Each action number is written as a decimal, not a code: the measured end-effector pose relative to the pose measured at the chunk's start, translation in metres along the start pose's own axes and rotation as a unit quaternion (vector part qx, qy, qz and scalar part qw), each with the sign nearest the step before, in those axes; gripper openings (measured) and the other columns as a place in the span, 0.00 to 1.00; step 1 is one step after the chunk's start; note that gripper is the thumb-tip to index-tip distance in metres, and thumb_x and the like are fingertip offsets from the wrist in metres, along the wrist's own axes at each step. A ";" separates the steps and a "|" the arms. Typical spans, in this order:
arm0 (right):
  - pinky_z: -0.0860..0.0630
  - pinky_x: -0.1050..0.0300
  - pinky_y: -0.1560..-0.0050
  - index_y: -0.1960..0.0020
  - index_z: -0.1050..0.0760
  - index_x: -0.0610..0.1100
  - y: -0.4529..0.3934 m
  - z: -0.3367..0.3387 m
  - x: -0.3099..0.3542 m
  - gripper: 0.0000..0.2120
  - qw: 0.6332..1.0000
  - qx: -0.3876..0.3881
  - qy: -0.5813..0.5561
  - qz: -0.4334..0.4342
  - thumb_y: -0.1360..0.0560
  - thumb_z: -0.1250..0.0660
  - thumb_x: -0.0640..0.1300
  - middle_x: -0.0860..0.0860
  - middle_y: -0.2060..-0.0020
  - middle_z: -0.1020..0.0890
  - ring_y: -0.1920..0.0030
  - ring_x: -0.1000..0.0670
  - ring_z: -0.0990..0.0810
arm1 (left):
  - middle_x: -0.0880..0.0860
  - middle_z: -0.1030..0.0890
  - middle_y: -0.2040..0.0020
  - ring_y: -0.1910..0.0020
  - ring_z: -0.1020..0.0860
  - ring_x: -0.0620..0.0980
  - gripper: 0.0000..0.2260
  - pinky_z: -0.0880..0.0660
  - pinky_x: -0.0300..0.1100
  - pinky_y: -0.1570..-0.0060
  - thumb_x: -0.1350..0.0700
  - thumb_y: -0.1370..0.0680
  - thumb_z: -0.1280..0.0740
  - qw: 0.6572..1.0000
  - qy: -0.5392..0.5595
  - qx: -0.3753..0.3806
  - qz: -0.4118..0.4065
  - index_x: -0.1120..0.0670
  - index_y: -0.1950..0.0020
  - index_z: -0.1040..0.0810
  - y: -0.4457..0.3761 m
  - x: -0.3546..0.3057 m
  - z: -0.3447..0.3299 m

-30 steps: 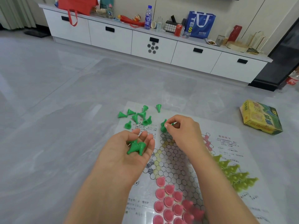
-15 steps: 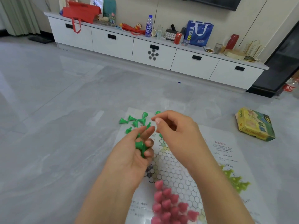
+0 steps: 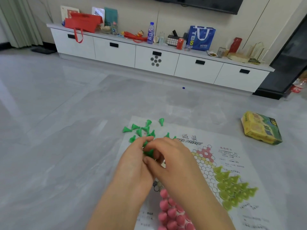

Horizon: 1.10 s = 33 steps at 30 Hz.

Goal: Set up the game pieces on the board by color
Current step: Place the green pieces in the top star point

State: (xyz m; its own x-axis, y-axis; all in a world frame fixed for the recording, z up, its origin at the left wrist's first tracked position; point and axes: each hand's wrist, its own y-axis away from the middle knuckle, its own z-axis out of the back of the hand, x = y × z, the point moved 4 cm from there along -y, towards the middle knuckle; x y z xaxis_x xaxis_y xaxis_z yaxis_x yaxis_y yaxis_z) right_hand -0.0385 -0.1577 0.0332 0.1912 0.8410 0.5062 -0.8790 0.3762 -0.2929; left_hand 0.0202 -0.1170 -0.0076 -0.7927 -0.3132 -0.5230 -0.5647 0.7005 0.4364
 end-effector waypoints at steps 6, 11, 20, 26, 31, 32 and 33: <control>0.27 0.56 0.60 0.59 0.26 0.51 0.001 0.001 -0.004 0.05 0.999 -0.046 -0.008 0.010 0.30 0.38 0.51 0.58 0.62 0.22 0.59 0.54 0.27 | 0.56 0.27 0.66 0.63 0.27 0.49 0.15 0.29 0.41 0.57 0.54 0.20 0.47 0.998 0.032 0.043 0.021 0.61 0.59 0.28 0.011 0.001 -0.012; 0.26 0.66 0.59 0.61 0.22 0.51 0.003 0.017 -0.007 0.04 0.981 -0.121 -0.152 -0.023 0.28 0.33 0.45 0.56 0.64 0.18 0.61 0.57 0.21 | 0.59 0.21 0.62 0.65 0.22 0.52 0.09 0.24 0.41 0.59 0.63 0.26 0.43 0.997 0.058 0.026 0.050 0.65 0.54 0.25 0.008 0.004 -0.005; 0.25 0.59 0.57 0.57 0.22 0.48 -0.003 0.025 -0.110 0.03 0.836 -0.218 -0.348 -0.364 0.25 0.34 0.44 0.55 0.61 0.20 0.58 0.52 0.23 | 0.49 0.26 0.71 0.81 0.37 0.42 0.05 0.43 0.30 0.84 0.59 0.24 0.38 0.994 -0.048 -0.096 0.009 0.55 0.58 0.23 0.010 -0.001 0.008; 0.26 0.57 0.52 0.58 0.21 0.46 -0.018 0.002 -0.125 0.03 0.869 -0.124 -0.286 -0.384 0.26 0.33 0.42 0.53 0.59 0.19 0.60 0.53 0.23 | 0.49 0.25 0.69 0.80 0.36 0.42 0.08 0.39 0.32 0.83 0.59 0.24 0.37 0.968 -0.212 -0.079 -0.106 0.50 0.52 0.19 0.012 -0.015 0.004; 0.28 0.58 0.54 0.60 0.21 0.48 -0.018 -0.002 -0.129 0.04 0.888 -0.102 -0.239 -0.380 0.27 0.32 0.43 0.55 0.59 0.18 0.59 0.56 0.23 | 0.43 0.22 0.61 0.73 0.31 0.43 0.09 0.32 0.25 0.77 0.55 0.25 0.34 0.852 -0.463 -0.084 -0.230 0.40 0.54 0.19 0.020 -0.021 -0.006; 0.28 0.59 0.54 0.60 0.21 0.48 -0.018 -0.002 -0.129 0.04 0.892 -0.098 -0.230 -0.377 0.27 0.33 0.43 0.55 0.59 0.18 0.59 0.56 0.23 | 0.43 0.22 0.59 0.73 0.31 0.44 0.10 0.33 0.23 0.77 0.55 0.25 0.34 0.846 -0.476 -0.082 -0.226 0.40 0.54 0.19 0.021 -0.019 -0.007; 0.28 0.60 0.56 0.60 0.21 0.48 -0.018 -0.002 -0.129 0.04 0.895 -0.096 -0.225 -0.373 0.27 0.33 0.43 0.56 0.59 0.18 0.59 0.57 0.23 | 0.44 0.22 0.58 0.72 0.31 0.45 0.10 0.34 0.23 0.78 0.56 0.25 0.34 0.844 -0.482 -0.082 -0.223 0.40 0.54 0.19 0.021 -0.018 -0.008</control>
State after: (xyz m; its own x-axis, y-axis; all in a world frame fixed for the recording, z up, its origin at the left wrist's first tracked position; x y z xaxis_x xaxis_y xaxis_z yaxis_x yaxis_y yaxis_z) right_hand -0.0463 -0.2724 -0.0285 0.4615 0.1023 0.8812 -0.4804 0.8639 0.1513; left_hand 0.0206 -0.1012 0.0167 0.0162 0.2000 -0.9797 -0.8439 0.5282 0.0939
